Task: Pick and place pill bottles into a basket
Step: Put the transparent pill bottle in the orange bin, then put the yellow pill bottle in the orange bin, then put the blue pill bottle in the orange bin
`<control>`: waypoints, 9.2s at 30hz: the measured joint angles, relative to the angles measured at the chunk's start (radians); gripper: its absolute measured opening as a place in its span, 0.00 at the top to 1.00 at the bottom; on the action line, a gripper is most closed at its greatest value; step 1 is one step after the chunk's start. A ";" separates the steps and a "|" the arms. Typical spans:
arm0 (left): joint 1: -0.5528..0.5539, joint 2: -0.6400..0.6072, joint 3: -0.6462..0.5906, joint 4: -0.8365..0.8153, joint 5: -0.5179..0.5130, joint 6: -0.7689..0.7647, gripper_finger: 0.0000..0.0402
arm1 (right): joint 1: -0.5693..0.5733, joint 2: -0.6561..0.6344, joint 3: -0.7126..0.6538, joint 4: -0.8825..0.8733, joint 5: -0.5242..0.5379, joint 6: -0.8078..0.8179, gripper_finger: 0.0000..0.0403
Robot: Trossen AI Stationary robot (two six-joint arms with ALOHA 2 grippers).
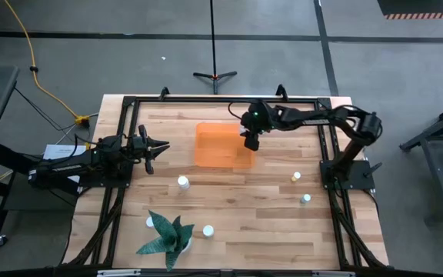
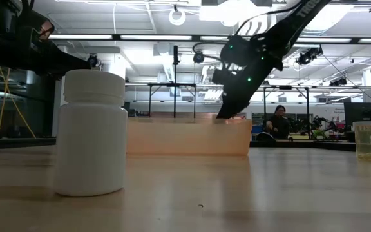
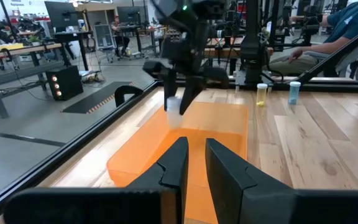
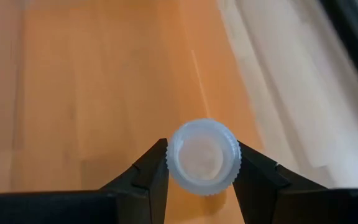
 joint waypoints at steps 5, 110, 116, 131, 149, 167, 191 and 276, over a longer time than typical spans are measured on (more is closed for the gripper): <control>0.000 0.000 0.000 0.000 0.000 0.000 0.77 | -0.014 0.042 0.003 -0.001 -0.048 0.018 0.66; 0.000 0.000 0.000 -0.001 0.000 -0.021 0.77 | 0.788 -0.641 -0.326 -0.843 0.379 0.806 0.42; 0.000 0.000 0.000 -0.001 0.000 -0.021 0.77 | 0.788 -0.641 -0.400 -0.794 0.343 0.809 0.42; 0.000 0.000 0.000 -0.001 0.000 -0.022 0.77 | 0.788 -0.641 -0.428 -0.768 0.362 0.858 0.42; 0.000 0.000 0.000 -0.001 0.000 -0.022 0.77 | 0.703 -0.641 -0.429 -0.740 0.318 0.858 0.44; 0.000 0.000 0.000 0.000 0.000 -0.022 0.77 | 0.703 -0.641 -0.428 -0.731 0.310 0.814 0.70; 0.000 0.000 0.000 -0.001 0.000 -0.022 0.77 | 0.426 -0.604 -0.191 -0.229 0.293 0.125 0.72; 0.000 0.000 0.000 -0.001 0.000 -0.022 0.77 | 0.826 -0.489 -0.002 -1.092 0.111 0.830 0.44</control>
